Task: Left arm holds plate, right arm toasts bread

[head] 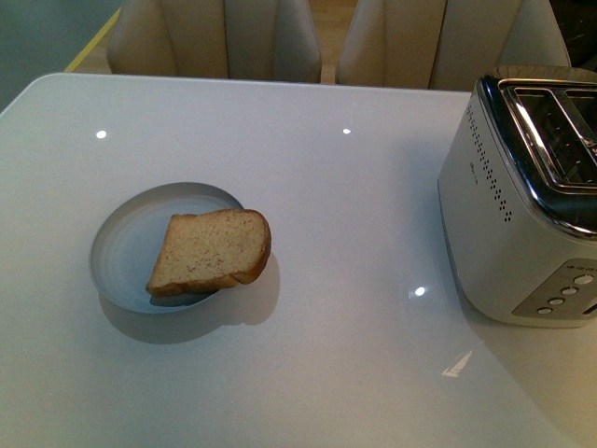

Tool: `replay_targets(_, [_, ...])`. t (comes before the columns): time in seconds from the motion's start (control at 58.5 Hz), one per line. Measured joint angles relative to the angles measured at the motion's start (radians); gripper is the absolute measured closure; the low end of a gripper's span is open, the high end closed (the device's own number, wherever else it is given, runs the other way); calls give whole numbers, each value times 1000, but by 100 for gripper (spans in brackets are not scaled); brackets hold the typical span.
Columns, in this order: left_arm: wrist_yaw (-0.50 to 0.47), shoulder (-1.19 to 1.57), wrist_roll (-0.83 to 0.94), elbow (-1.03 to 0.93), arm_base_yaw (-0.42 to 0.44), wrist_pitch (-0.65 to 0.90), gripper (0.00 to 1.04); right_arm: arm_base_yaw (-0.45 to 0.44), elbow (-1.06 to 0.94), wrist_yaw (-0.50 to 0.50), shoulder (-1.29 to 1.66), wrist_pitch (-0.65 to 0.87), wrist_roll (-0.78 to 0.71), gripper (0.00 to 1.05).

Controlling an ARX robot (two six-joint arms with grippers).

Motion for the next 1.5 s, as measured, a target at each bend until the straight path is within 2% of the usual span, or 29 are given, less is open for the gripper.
replay_targets(0.427, [1, 0, 0, 0, 0, -1, 7, 0, 0, 0, 0, 0, 0, 9])
replay_targets(0.462, [44, 26, -8, 18, 11, -53, 7, 0, 0, 0, 0, 0, 0, 9])
replay_targets(0.53, [175, 208, -31, 127, 44, -269, 7, 0, 0, 1, 0, 0, 0, 9])
replay_targets(0.581, [200, 332, -35, 163, 46, -274, 7, 0, 0, 0, 0, 0, 0, 9])
replay_targets(0.718, [225, 643, -33, 213, 61, -58, 7, 0, 0, 1, 0, 0, 0, 9])
replay_targets(0.855, [220, 1081, -55, 276, 77, 304, 7, 0, 0, 0, 0, 0, 0, 9])
replay_targets(1.094, [182, 1614, -149, 372, 63, 637, 7, 0, 0, 0, 0, 0, 0, 9])
replay_targets(1.35, [113, 2115, -234, 556, 31, 744, 7, 0, 0, 0, 0, 0, 0, 9])
replay_targets(1.504, [108, 2222, -259, 626, 7, 742, 7, 0, 0, 0, 0, 0, 0, 9])
